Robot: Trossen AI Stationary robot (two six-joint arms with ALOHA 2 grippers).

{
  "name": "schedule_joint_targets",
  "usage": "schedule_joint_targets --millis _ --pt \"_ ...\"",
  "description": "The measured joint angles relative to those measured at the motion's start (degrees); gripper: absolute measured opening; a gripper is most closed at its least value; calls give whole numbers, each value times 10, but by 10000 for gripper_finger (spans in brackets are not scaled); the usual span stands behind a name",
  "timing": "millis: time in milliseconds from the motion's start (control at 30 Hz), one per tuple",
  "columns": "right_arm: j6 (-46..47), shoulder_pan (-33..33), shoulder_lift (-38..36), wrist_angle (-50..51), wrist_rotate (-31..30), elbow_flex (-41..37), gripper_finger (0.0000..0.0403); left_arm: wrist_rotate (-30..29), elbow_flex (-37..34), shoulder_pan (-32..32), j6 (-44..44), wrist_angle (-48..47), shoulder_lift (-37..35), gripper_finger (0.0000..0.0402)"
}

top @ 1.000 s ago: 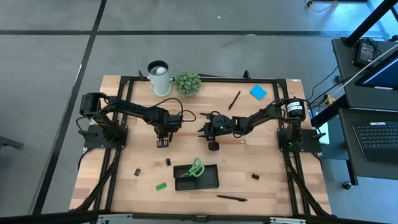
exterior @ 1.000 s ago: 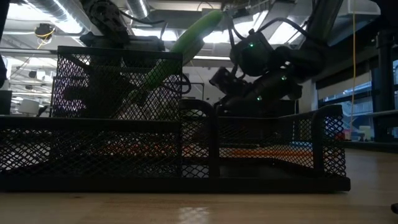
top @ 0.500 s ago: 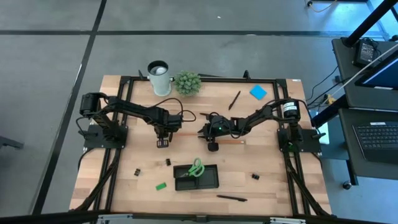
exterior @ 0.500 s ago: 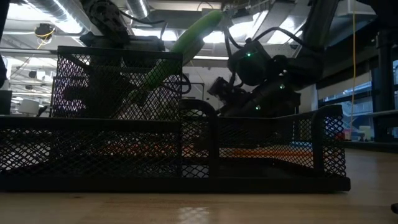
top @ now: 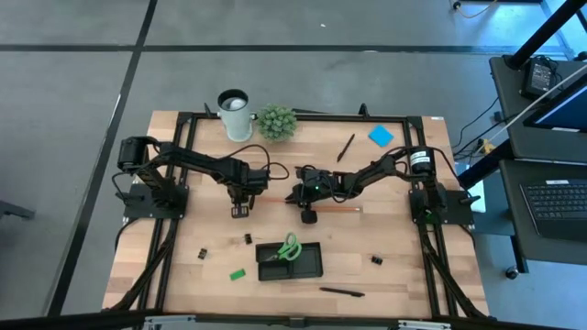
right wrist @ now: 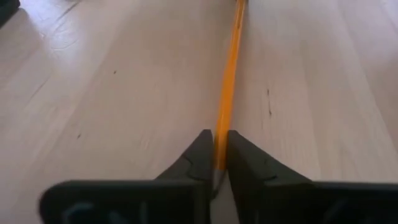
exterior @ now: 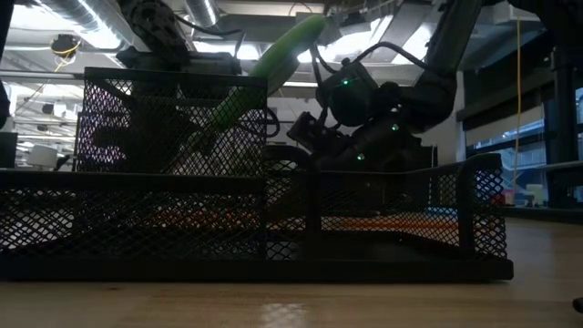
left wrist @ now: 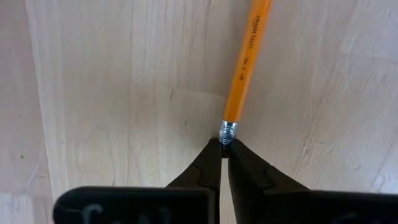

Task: Pick and place office supplies into organizer
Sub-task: Put the left orange pencil into the black desk organizer

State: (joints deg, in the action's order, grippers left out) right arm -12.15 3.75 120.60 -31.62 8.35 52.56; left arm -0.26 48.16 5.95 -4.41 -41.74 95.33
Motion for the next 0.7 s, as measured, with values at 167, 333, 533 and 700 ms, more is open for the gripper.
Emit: schedule_joint_targets --millis 167,333,533,700 --pt "4 0 1 1 -1 0 24 -8 0 -1 1 0 0 26" --pt "14 0 1 5 -1 0 24 -11 0 -1 28 0 0 51" --pt "28 0 1 8 1 0 24 -9 9 -1 41 -4 2 85" --pt "31 0 2 -7 1 -2 24 -9 10 -1 41 -5 2 102"
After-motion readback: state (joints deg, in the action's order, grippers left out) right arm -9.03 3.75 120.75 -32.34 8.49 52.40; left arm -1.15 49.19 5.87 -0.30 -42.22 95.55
